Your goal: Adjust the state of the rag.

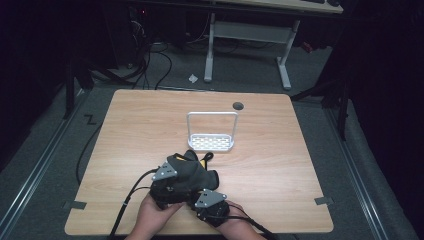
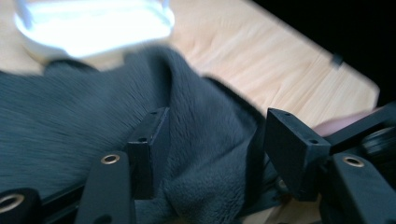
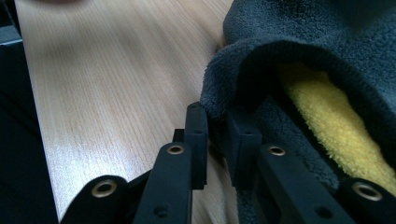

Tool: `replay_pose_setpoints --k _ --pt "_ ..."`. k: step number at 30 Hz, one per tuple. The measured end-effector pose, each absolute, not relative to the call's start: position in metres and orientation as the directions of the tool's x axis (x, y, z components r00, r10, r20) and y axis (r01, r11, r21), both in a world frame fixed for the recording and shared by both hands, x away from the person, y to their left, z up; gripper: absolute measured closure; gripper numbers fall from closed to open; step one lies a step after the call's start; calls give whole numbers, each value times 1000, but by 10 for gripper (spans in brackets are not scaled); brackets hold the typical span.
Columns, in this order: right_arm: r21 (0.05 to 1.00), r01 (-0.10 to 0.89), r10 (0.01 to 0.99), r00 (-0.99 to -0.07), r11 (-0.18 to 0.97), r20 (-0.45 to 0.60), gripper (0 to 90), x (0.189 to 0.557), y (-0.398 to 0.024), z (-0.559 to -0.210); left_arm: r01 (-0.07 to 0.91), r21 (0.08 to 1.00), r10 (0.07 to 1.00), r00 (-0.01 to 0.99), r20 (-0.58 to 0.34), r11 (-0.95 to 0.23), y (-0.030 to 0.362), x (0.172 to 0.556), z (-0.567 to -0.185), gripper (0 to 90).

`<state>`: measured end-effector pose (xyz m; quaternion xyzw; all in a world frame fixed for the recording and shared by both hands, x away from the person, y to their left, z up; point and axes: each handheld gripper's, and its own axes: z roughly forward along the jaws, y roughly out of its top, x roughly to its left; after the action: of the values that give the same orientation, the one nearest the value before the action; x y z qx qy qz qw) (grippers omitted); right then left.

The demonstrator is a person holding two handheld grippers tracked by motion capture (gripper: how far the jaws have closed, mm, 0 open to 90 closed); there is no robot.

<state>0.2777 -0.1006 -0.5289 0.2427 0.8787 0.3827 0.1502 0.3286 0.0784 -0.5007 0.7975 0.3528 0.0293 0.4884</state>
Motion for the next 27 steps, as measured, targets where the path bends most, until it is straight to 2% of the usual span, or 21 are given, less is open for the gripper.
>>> replay_pose_setpoints --k 1,2,3,5,6,7,8,9,16,20,22,23,24,27 --pt "751 320 540 -840 578 -58 694 276 -104 -526 542 783 601 747 -284 -304 74 330 -507 464" --pt "754 323 543 -838 572 -54 678 275 -106 -524 539 771 622 743 -247 -339 71 331 -513 502" --pt "761 321 549 -834 564 -55 662 273 -109 -522 539 771 622 743 -247 -339 71 331 -513 557" --pt "772 318 564 -824 550 -62 657 270 -119 -516 541 767 629 740 -238 -345 71 333 -518 638" --pt "772 318 564 -824 550 -62 657 270 -119 -516 540 767 634 738 -231 -348 71 334 -519 638" --pt "780 321 575 -816 538 -61 657 268 -126 -512 535 767 637 738 -222 -353 73 335 -519 681" --pt "800 332 614 -787 499 -56 668 269 -143 -504 536 768 638 737 -223 -351 74 335 -519 744" --pt "806 339 631 -774 485 -55 679 270 -149 -502 539 767 638 736 -228 -348 75 336 -520 766" --pt "802 420 756 -652 425 -59 754 296 -185 -504 509 800 634 741 -220 -318 79 334 -514 816" --pt "787 449 746 -665 422 -20 747 303 -184 -510 460 838 635 749 -188 -293 83 330 -501 824" --pt "796 458 722 -690 396 38 707 299 -177 -508 449 849 647 741 -179 -280 87 329 -497 825" --pt "793 453 702 -711 407 46 637 296 -165 -510 452 850 650 737 -184 -272 89 329 -498 825" --pt "793 453 702 -711 407 46 637 296 -165 -510 454 849 654 734 -184 -270 90 329 -498 825" --pt "775 454 692 -721 439 31 537 297 -148 -517 450 860 666 721 -192 -239 98 329 -493 826"
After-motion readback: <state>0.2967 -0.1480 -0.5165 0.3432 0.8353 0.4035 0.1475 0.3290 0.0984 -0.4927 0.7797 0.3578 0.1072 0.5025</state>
